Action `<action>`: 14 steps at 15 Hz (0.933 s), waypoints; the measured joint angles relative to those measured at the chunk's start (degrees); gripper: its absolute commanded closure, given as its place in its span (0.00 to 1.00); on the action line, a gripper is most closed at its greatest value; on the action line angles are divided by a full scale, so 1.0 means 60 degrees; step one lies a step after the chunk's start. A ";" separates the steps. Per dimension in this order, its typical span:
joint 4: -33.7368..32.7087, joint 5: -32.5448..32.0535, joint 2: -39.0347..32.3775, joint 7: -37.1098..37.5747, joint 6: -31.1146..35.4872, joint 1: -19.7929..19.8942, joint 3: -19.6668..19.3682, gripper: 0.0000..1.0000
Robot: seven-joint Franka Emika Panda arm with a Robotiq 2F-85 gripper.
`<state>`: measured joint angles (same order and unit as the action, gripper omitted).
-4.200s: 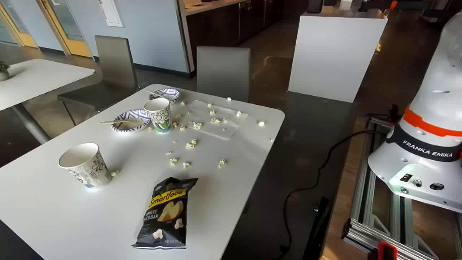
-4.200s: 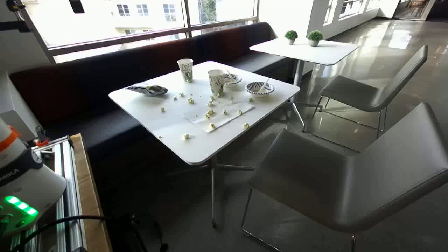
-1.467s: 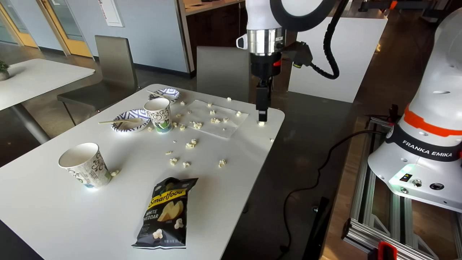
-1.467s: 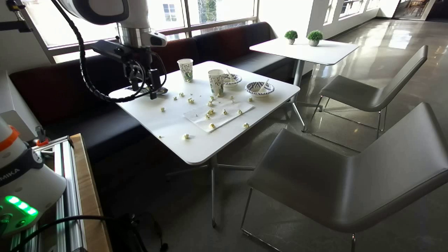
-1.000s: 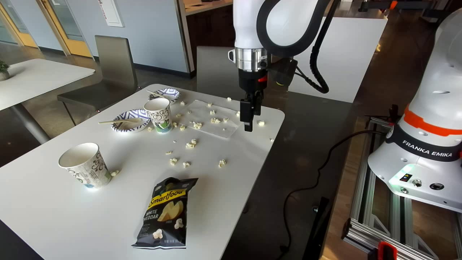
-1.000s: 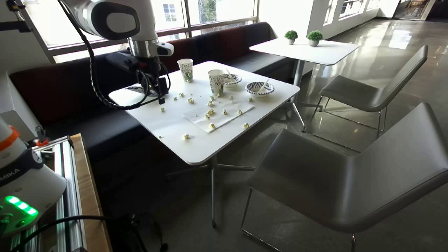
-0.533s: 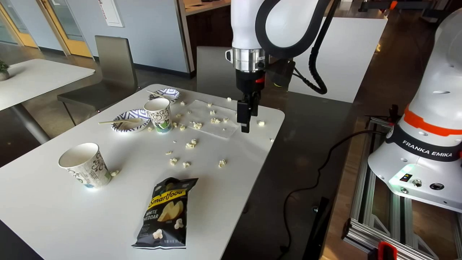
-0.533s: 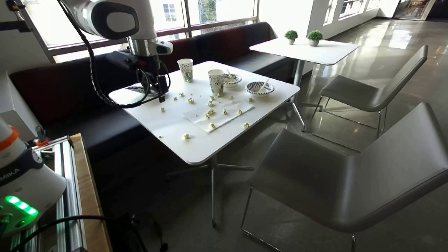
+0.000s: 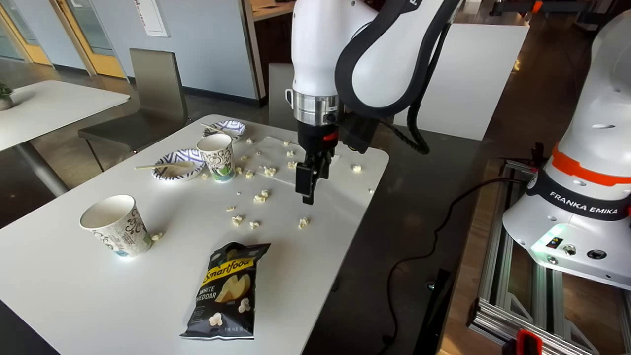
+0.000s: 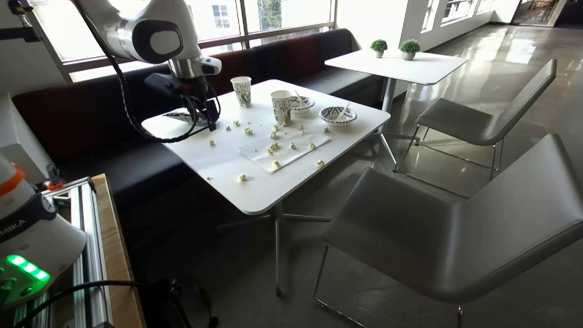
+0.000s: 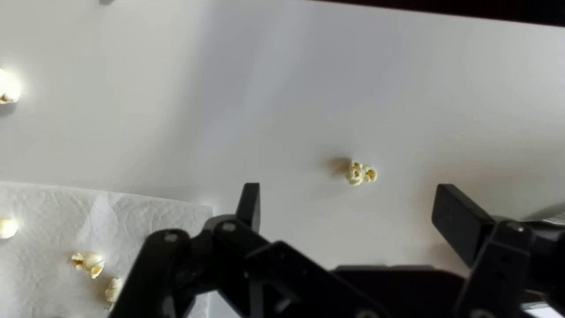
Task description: Put some pieces of popcorn into the paper cup on the right
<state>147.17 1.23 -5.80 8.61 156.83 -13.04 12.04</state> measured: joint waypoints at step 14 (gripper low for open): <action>-0.1775 -0.0462 -0.2759 0.0549 0.0535 -0.0628 -0.0389 0.50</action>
<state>136.52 -1.54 -22.36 11.91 160.04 -16.80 9.70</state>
